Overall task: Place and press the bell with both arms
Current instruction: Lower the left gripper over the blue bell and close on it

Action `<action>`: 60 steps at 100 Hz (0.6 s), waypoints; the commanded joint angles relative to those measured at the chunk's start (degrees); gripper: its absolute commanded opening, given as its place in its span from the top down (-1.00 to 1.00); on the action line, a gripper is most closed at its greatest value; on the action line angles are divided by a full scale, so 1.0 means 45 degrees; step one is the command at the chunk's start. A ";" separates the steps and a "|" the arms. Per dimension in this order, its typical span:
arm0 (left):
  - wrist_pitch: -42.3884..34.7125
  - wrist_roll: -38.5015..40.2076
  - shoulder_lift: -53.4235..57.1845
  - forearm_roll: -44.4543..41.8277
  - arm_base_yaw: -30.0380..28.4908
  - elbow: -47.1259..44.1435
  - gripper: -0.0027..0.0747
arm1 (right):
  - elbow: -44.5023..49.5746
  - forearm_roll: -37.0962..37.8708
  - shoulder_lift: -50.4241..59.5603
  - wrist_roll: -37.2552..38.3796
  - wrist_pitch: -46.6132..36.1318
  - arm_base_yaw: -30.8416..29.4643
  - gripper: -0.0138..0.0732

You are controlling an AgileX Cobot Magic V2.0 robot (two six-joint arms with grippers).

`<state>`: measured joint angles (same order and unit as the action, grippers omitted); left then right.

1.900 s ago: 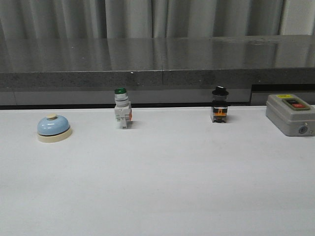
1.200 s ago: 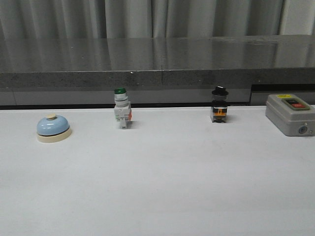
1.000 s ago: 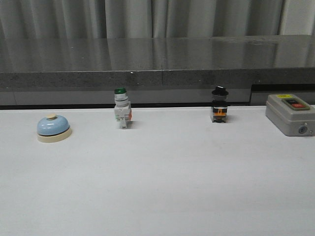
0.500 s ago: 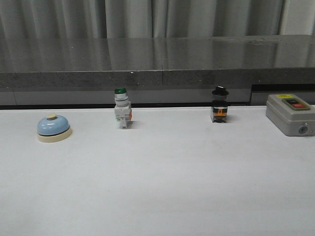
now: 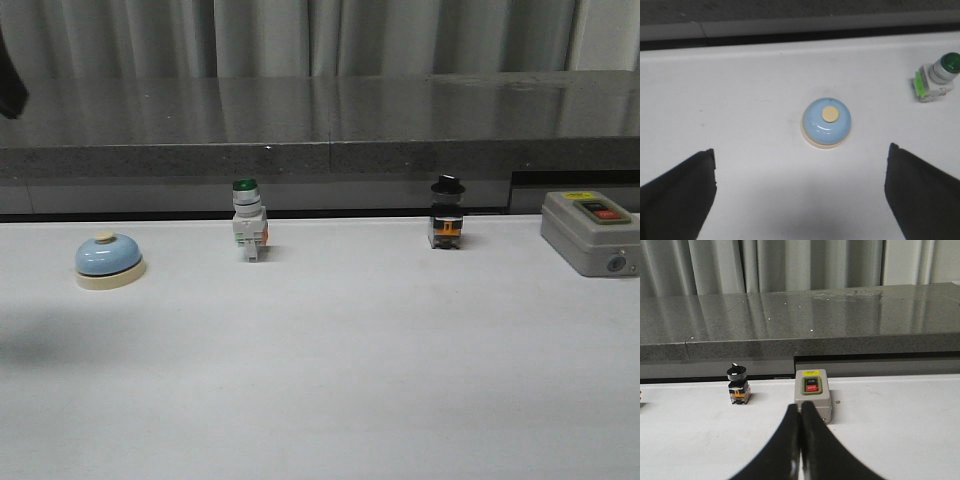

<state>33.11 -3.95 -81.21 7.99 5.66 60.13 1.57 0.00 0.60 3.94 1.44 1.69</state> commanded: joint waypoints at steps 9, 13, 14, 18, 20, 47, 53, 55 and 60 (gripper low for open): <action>0.0986 -0.0031 -0.1855 0.0215 0.0465 0.2420 -0.71 | -0.0200 0.0141 0.0242 -0.0070 -0.1044 -0.0059 0.82; 0.1357 -0.0031 -0.2386 0.0215 0.0494 0.2823 -0.71 | -0.0200 0.0141 0.0242 -0.0070 -0.1044 -0.0059 0.82; 0.1506 -0.0031 -0.2559 0.0215 0.0494 0.2979 -0.71 | -0.0200 0.0141 0.0242 -0.0070 -0.1044 -0.0059 0.82; 0.1856 -0.0031 -0.2975 0.0373 0.0494 0.3338 -0.71 | -0.0200 0.0141 0.0242 -0.0070 -0.1044 -0.0059 0.82; 0.2055 -0.0031 -0.3210 0.0476 0.0494 0.3546 -0.71 | -0.0200 0.0141 0.0242 -0.0070 -0.1044 -0.0059 0.82; 0.2948 -0.0031 -0.5356 0.0626 0.0638 0.5300 -0.71 | -0.0200 0.0141 0.0242 -0.0070 -0.1044 -0.0059 0.82; 0.2948 -0.0087 -0.5643 0.0601 0.0723 0.5513 -0.71 | -0.0200 0.0141 0.0242 -0.0070 -0.1044 -0.0059 0.82; 0.2948 -0.0083 -0.5781 0.0601 0.0723 0.5581 -0.71 | -0.0200 0.0141 0.0242 -0.0070 -0.1044 -0.0059 0.82; 0.2948 -0.0083 -0.6038 0.0627 0.0756 0.5717 -0.71 | -0.0200 0.0141 0.0242 -0.0070 -0.1044 -0.0059 0.82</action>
<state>47.41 -4.30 -109.55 9.70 8.46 83.22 1.57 0.00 0.60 3.94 1.44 1.69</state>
